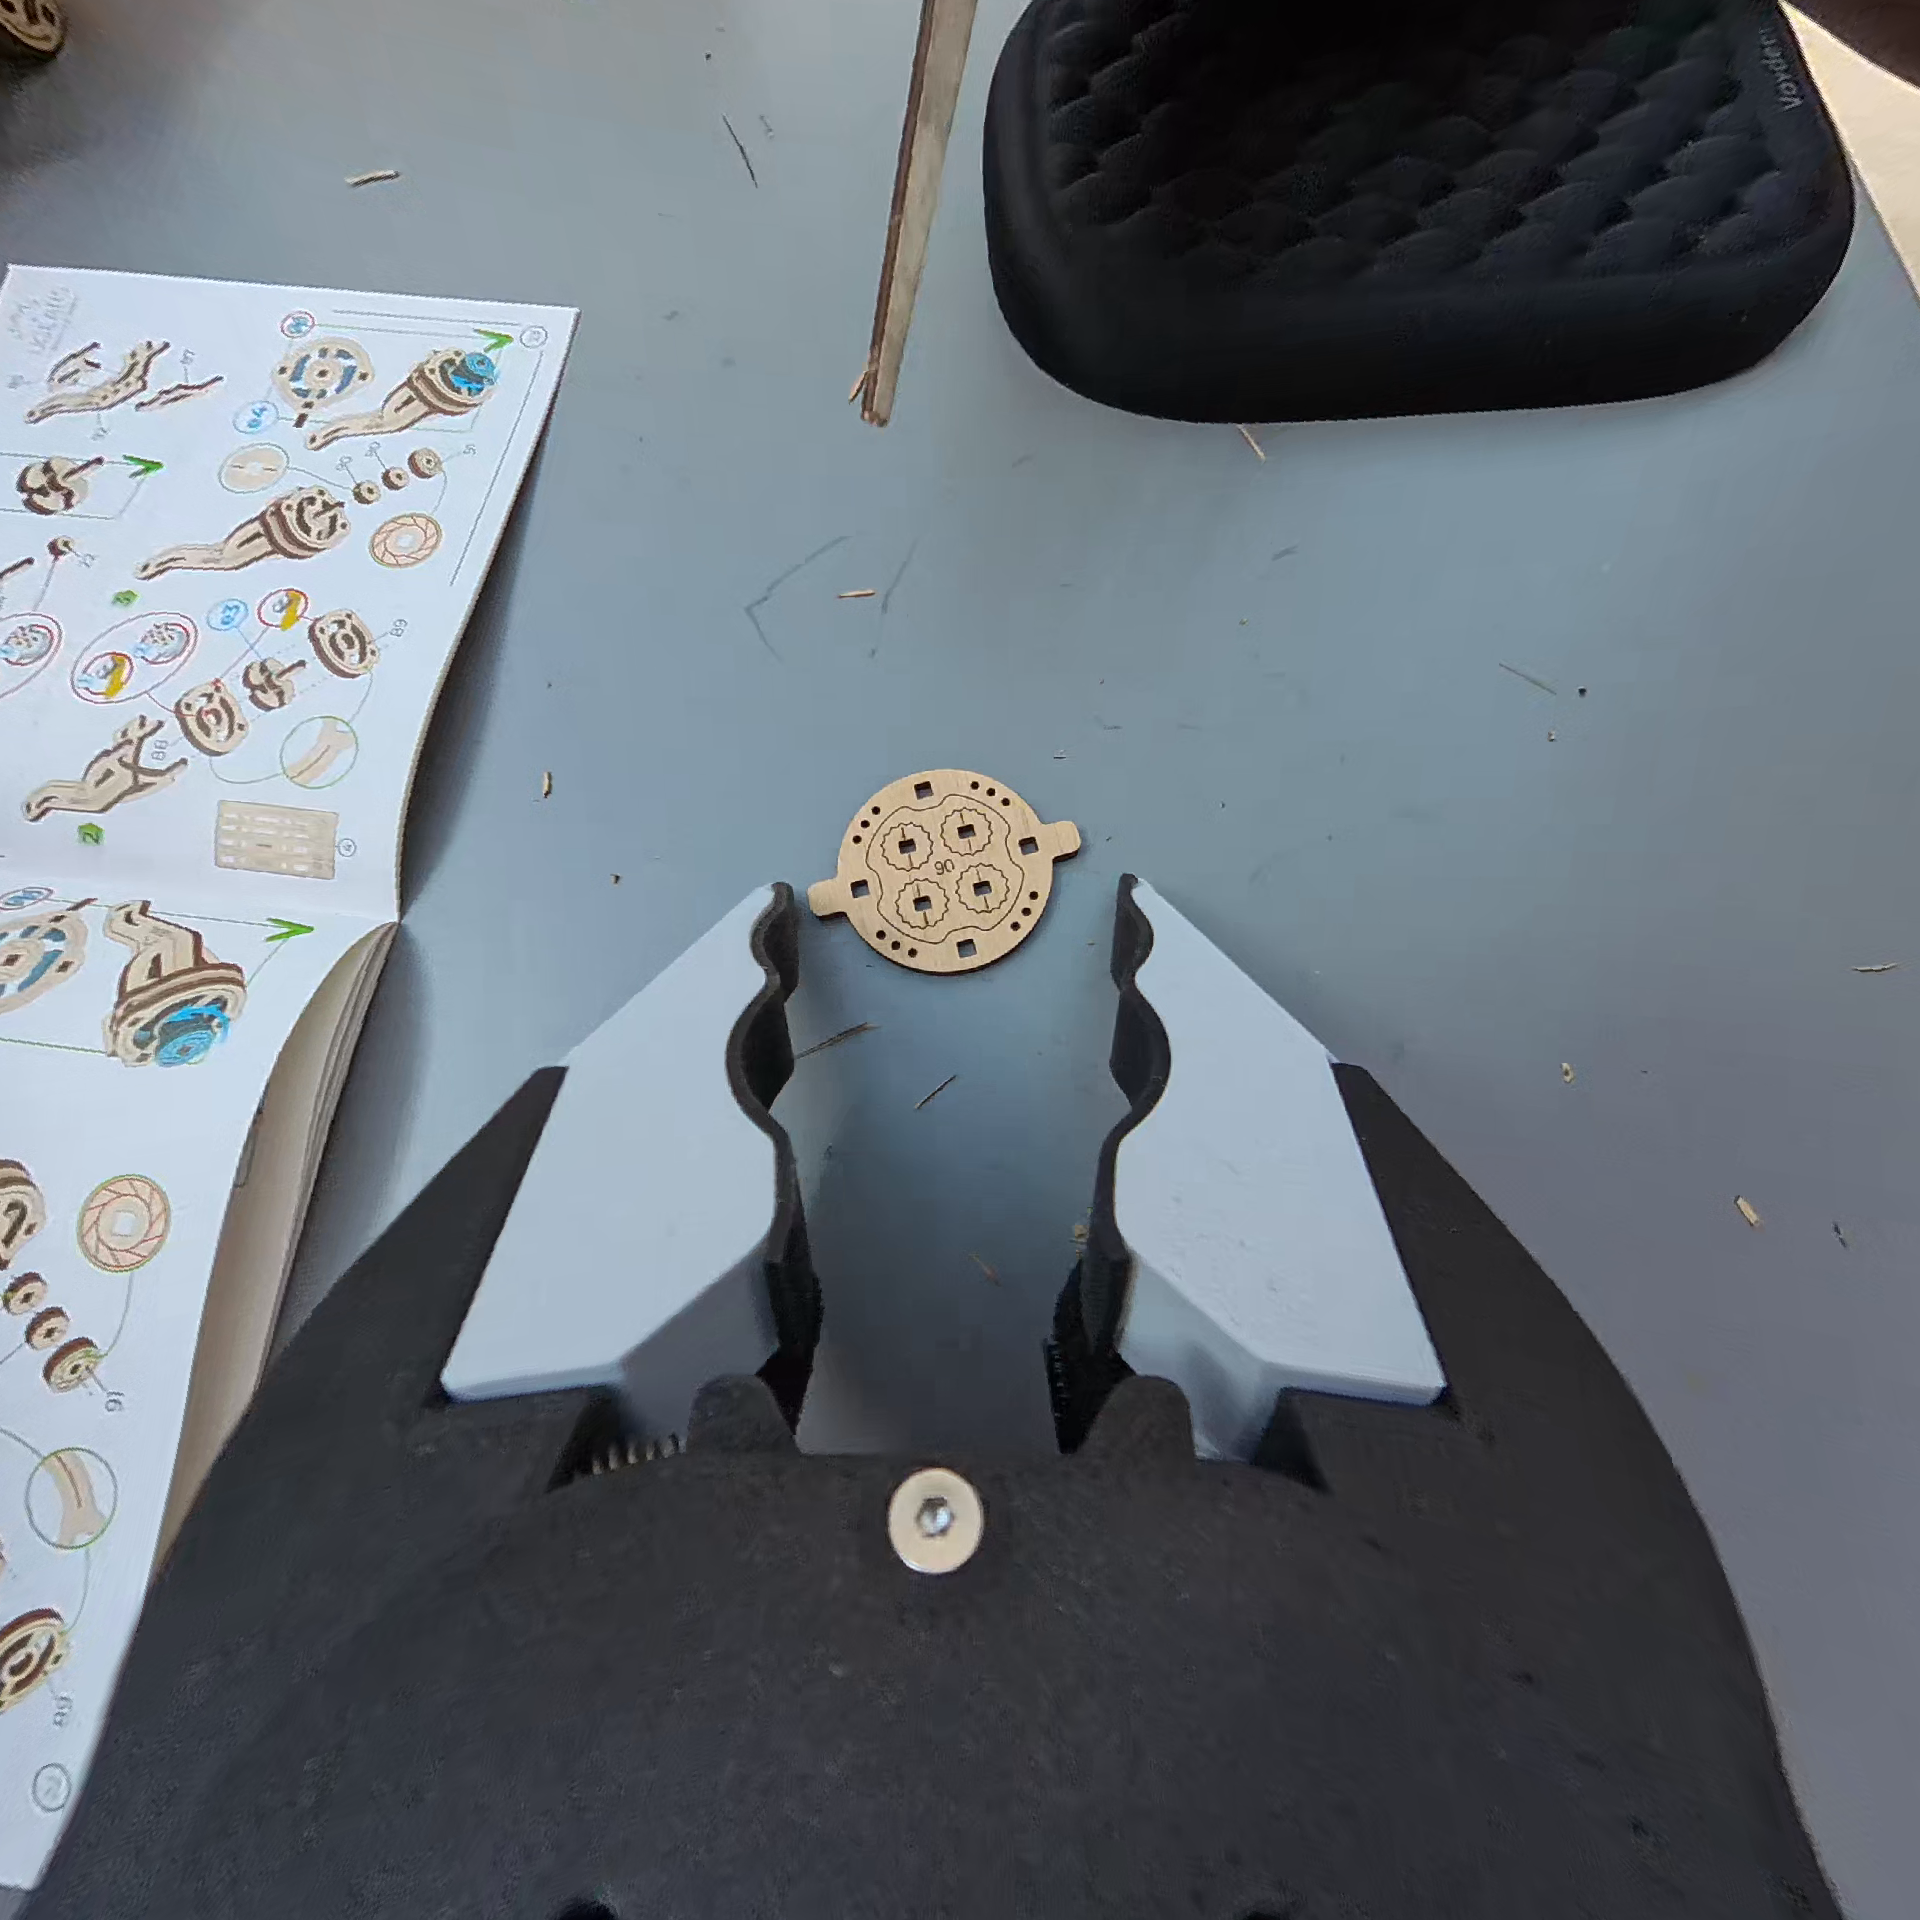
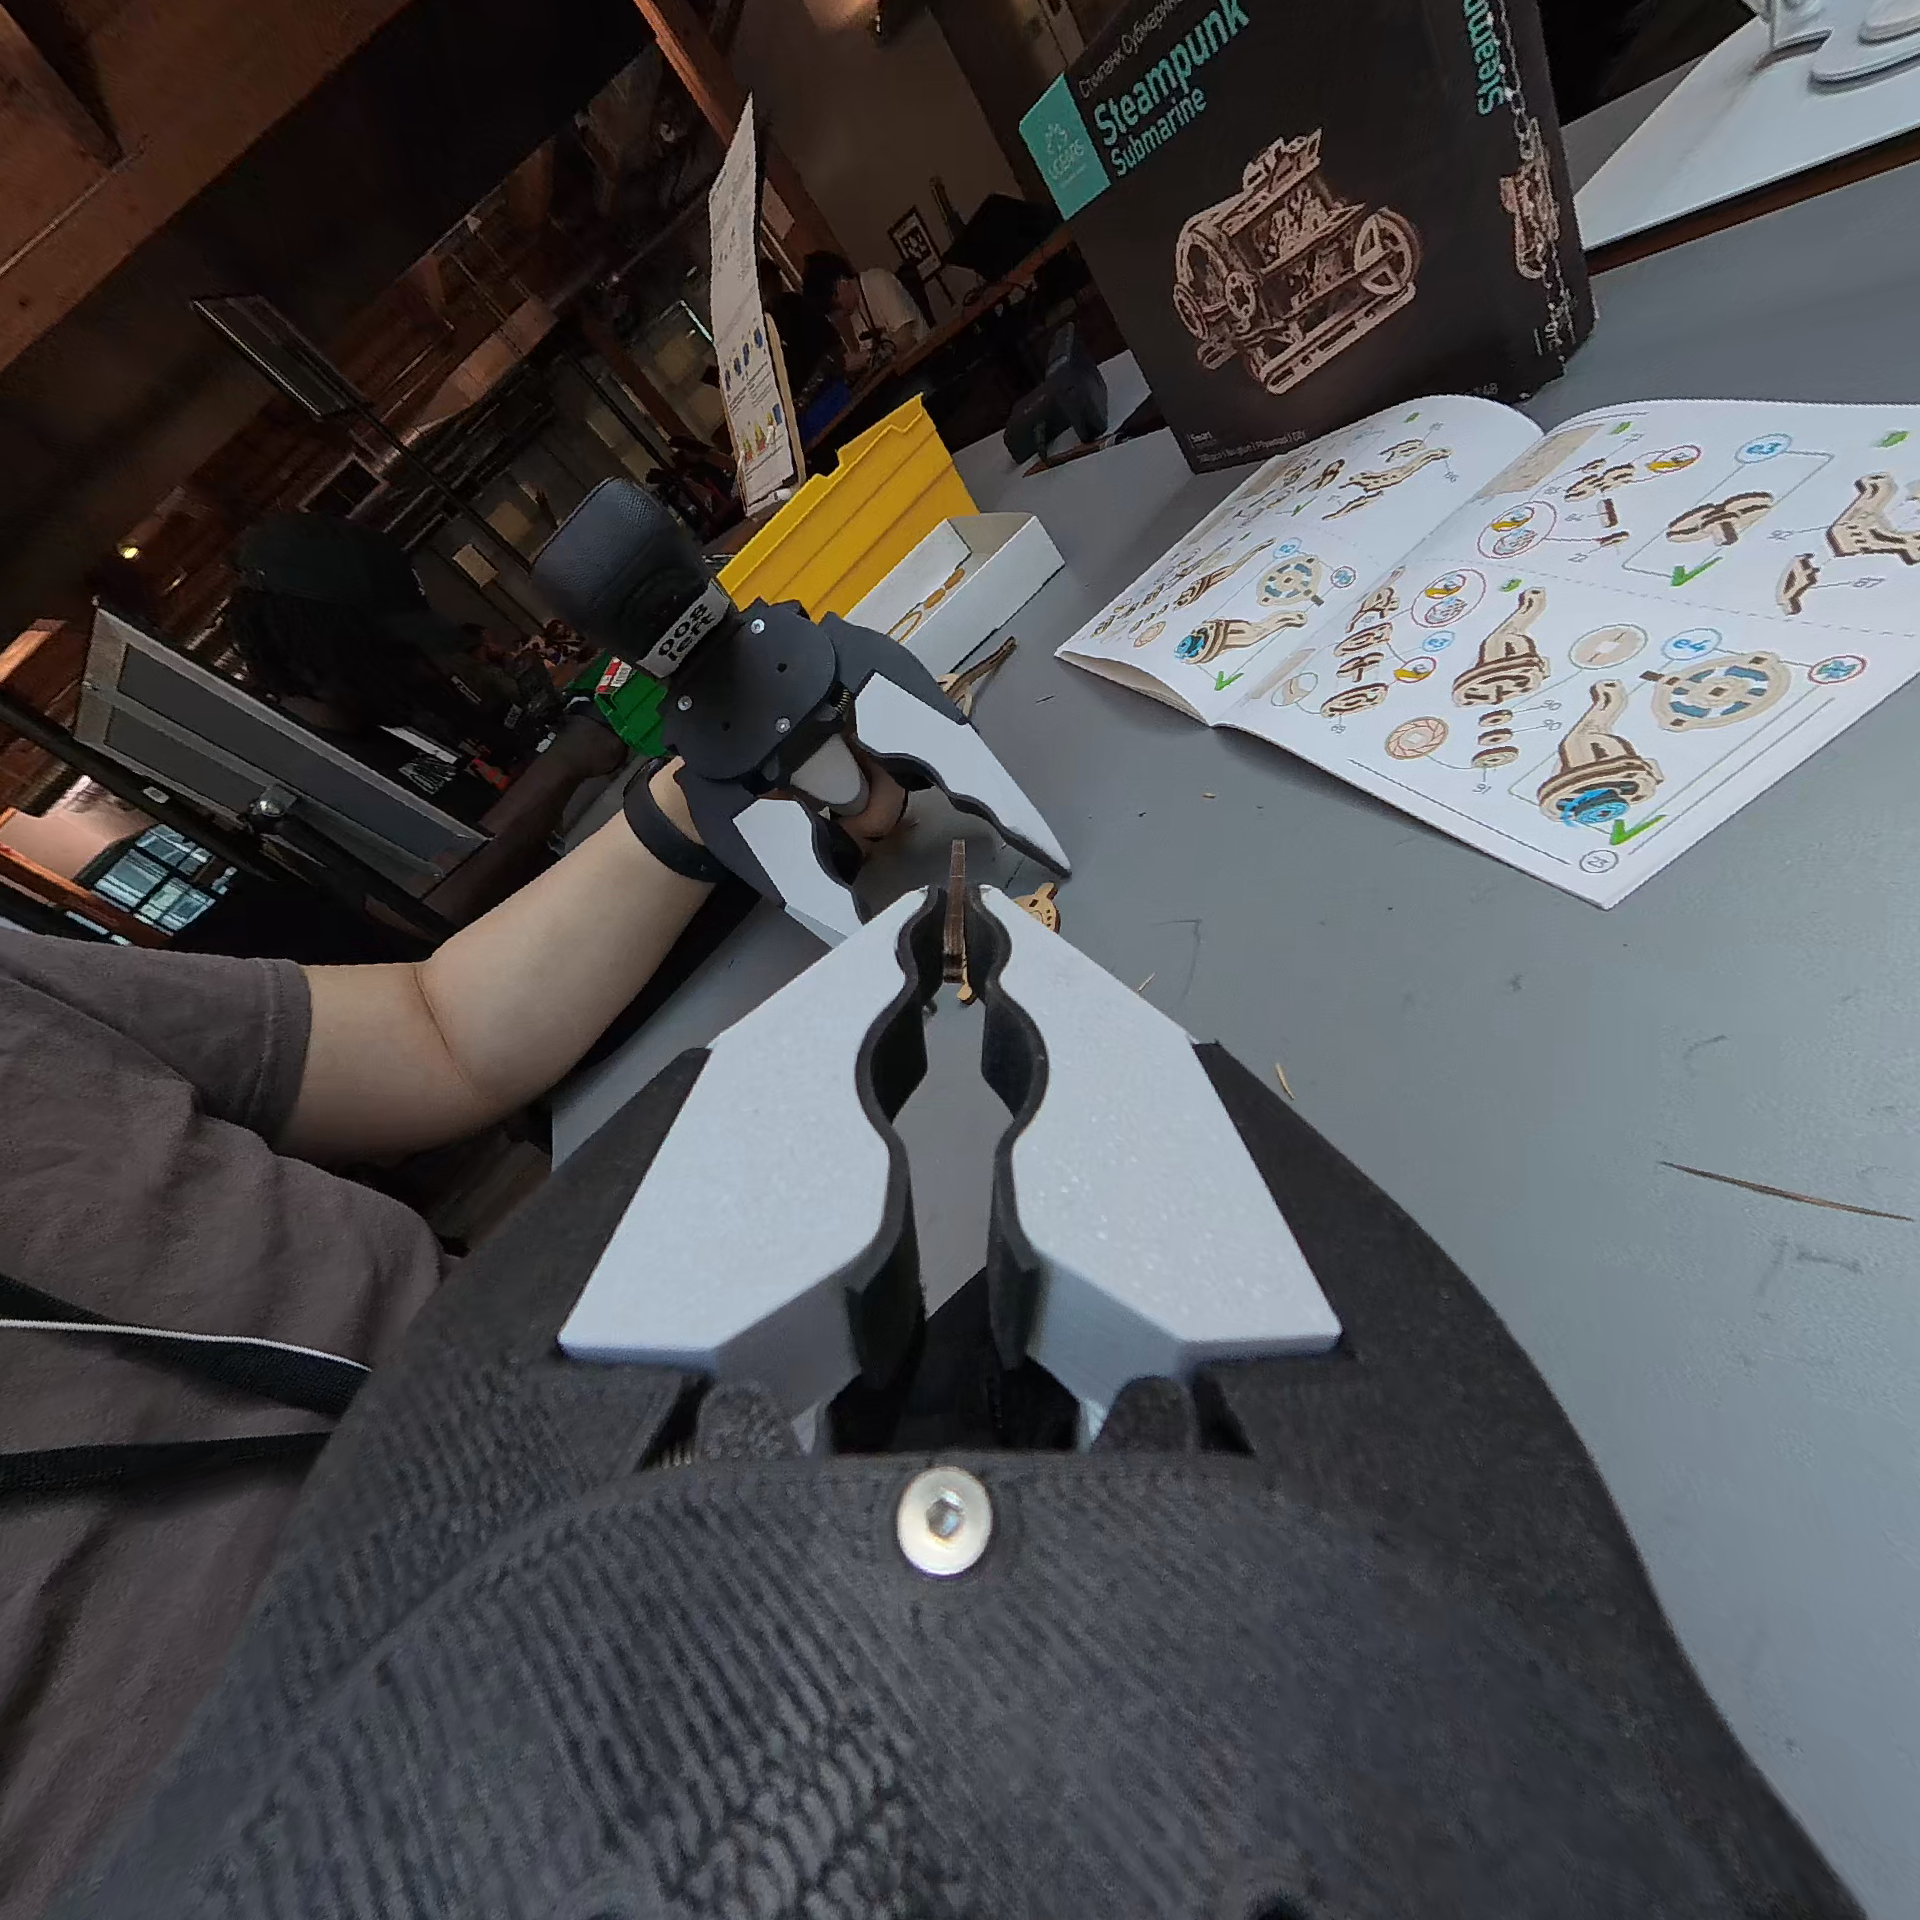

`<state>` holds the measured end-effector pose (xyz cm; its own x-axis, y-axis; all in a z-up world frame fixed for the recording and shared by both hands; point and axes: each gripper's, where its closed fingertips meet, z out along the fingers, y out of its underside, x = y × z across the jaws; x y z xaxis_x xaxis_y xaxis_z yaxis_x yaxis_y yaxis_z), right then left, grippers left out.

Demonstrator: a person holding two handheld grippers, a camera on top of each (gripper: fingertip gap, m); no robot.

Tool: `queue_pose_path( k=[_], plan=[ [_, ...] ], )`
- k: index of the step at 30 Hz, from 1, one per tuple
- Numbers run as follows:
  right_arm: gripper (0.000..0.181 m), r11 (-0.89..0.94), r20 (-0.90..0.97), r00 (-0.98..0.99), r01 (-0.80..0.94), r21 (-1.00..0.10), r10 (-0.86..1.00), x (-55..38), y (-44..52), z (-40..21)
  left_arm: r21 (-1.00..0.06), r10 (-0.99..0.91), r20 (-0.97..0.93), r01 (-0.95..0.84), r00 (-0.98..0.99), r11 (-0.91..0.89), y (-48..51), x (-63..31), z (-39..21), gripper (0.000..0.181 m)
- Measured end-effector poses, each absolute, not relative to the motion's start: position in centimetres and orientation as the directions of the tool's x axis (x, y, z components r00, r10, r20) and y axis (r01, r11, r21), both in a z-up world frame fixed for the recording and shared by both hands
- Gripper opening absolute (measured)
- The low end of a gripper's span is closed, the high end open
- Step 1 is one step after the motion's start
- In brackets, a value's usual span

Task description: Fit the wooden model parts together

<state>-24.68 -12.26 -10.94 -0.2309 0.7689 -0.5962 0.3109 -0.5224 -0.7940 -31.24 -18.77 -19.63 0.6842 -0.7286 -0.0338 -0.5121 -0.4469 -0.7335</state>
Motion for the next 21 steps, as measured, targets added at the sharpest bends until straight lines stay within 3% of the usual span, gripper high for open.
queue_pose_path(
  k=[3, 10, 19, 21],
  plan=[
    [0.001, -0.523, -0.596, -0.233, 0.308, -0.794, 0.768, -24.6, -12.3, -10.9, -0.732, -0.735, -0.020, -0.511, 0.678, -0.451, -19.6, -31.3, -19.5, 0.039],
    [0.002, -0.523, -0.600, -0.232, 0.317, -0.791, 0.766, -24.7, -12.4, -11.1, -0.735, -0.726, -0.026, -0.505, 0.687, -0.452, -19.4, -31.1, -19.6, 0.056],
    [0.001, -0.484, -0.574, -0.206, 0.361, -0.797, 0.793, -24.9, -13.0, -11.8, -0.752, -0.719, -0.042, -0.496, 0.694, -0.435, -19.4, -30.7, -19.6, 0.052],
    [0.002, -0.475, -0.570, -0.194, 0.378, -0.795, 0.798, -25.0, -13.1, -12.1, -0.752, -0.723, -0.048, -0.502, 0.689, -0.428, -19.5, -30.4, -19.6, 0.043]
  ],
)
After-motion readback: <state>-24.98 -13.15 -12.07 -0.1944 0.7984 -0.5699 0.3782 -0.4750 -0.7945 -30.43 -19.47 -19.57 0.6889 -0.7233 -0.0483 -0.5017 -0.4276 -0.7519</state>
